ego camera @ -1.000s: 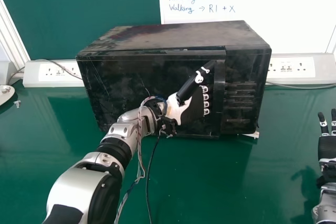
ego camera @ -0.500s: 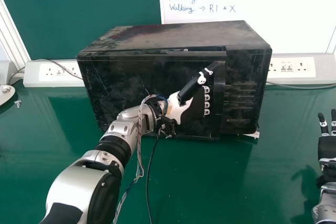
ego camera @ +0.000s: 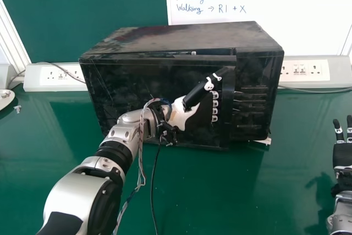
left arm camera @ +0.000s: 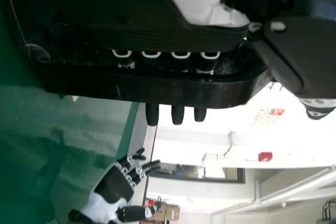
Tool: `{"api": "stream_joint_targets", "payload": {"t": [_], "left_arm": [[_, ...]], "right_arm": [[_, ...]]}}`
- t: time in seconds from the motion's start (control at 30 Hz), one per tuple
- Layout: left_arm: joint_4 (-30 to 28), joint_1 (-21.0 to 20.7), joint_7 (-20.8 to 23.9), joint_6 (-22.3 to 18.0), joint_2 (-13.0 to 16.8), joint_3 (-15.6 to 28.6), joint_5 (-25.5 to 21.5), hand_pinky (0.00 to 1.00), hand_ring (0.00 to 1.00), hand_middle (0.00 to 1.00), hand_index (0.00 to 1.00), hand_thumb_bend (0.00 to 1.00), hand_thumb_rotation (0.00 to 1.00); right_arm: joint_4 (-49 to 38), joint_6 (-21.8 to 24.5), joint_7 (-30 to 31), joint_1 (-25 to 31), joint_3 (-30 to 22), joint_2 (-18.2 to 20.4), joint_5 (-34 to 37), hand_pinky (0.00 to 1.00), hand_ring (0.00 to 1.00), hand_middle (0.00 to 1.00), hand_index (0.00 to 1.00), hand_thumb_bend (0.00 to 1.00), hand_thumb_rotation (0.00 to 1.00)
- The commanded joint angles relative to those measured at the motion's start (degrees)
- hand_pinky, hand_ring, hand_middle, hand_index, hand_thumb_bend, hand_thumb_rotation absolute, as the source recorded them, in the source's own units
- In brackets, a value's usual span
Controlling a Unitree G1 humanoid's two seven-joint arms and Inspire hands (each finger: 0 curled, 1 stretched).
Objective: Open the door of oven
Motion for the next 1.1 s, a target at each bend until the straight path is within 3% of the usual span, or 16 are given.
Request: {"api": "stream_joint_targets", "payload": {"t": [0.0,0.27,0.57,1.07], "left_arm": [[-1.47,0.01,-2.35,-2.02,0.79,-0.54,-0.52,0.42,0.63,0.71,0.81,0.85,0.86],[-2.44,1.19,-4.79,-4.77,2.72,-1.06,-0.13,0.42,0.61,0.69,0.82,0.84,0.87],[-3.8,2.52,-8.36,-7.32,5.22,-1.87,-0.26,0.42,0.6,0.69,0.81,0.83,0.91],[-5.48,5.27,-12.9,-8.62,8.07,-1.91,-0.96,0.42,0.59,0.67,0.79,0.81,0.92]], "right_arm": [[0.06,0.06,-0.09,0.48,0.11,-0.03,0.08,0.6,0.72,0.77,0.83,1.0,0.92],[0.17,0.31,0.59,0.51,0.05,-0.13,0.25,0.56,0.7,0.78,0.84,1.0,0.91],[0.43,0.51,0.58,0.47,0.06,-0.52,0.14,0.58,0.72,0.78,0.85,1.0,0.92],[0.82,0.68,0.92,0.64,-0.05,-0.87,0.17,0.57,0.69,0.78,0.84,1.0,0.91]]}}
